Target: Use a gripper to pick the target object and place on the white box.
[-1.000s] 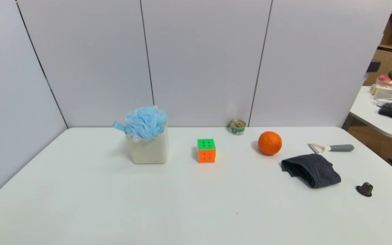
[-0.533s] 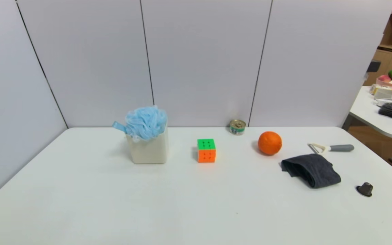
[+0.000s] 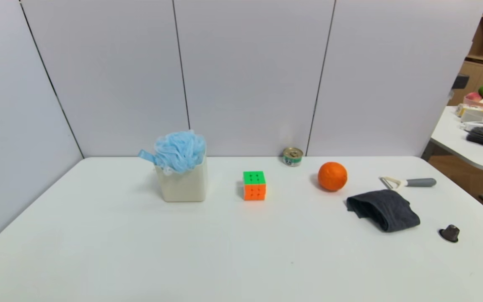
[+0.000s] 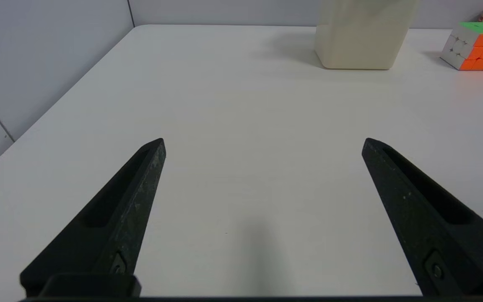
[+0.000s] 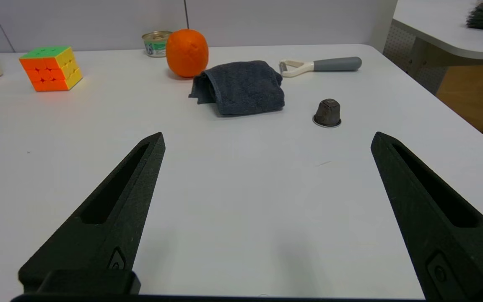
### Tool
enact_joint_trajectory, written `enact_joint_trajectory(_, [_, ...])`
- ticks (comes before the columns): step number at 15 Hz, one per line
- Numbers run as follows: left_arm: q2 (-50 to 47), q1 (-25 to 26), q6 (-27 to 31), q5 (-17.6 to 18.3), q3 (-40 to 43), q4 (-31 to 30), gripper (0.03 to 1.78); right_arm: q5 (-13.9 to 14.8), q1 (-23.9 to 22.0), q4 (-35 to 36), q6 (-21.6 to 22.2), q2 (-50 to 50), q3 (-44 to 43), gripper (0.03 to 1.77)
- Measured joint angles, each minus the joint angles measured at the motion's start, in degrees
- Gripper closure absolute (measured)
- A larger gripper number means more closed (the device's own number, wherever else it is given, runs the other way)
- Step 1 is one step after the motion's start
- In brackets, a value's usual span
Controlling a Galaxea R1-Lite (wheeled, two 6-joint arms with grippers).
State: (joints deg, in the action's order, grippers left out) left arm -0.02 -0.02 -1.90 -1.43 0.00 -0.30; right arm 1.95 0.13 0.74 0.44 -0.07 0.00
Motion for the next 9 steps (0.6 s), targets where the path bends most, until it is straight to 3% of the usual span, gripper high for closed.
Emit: enact_joint_trajectory(9, [0.02, 0.00, 0.00, -0.02, 0.00, -0.02, 0.12, 0.16, 0.00, 0.02, 1.04, 0.00, 0.00, 0.10])
